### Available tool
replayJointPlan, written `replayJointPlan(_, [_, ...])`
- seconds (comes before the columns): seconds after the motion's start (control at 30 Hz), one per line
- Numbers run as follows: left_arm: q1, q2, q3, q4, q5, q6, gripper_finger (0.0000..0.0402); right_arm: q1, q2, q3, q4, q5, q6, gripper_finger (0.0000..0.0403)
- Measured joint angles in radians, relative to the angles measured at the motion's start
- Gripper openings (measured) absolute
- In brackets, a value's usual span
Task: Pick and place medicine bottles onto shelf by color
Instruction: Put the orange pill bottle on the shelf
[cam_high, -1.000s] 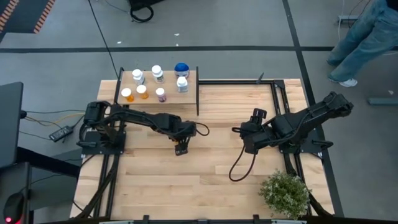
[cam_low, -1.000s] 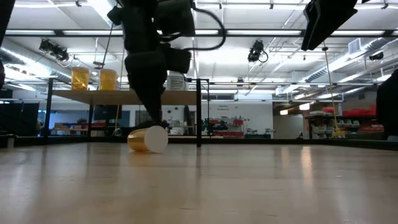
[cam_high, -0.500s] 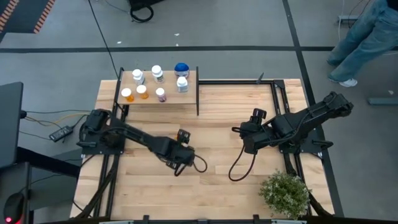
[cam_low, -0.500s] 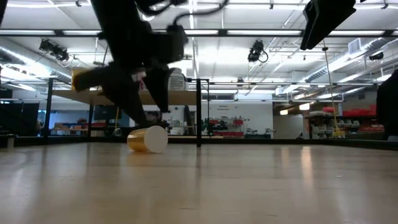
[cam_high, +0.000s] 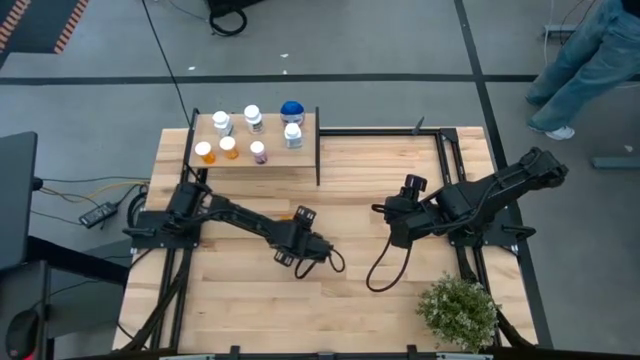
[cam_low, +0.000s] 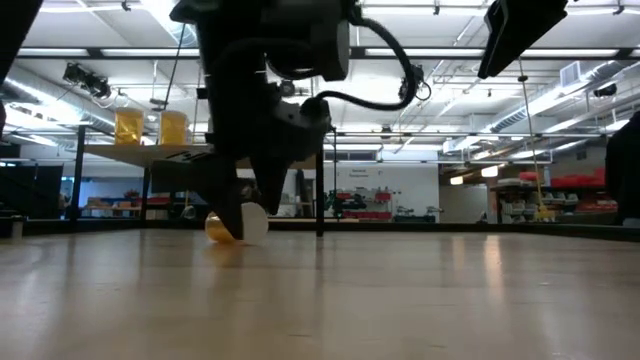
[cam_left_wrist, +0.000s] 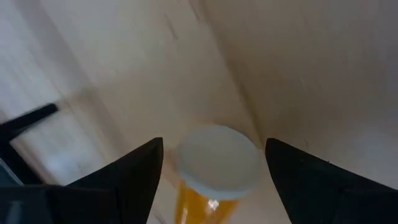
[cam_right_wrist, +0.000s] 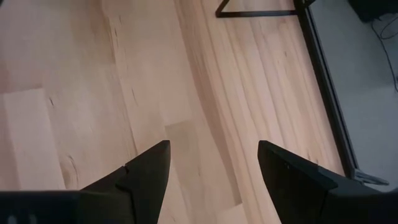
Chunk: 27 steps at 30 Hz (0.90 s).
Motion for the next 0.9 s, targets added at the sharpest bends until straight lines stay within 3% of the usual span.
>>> replayJointPlan(0.9, [-0.020, 0.017, 0.007, -0.081, 0.005, 0.012, 0.0291, 0.000, 0.000, 0.000, 0.020, 0.000, -0.002, 0.0251])
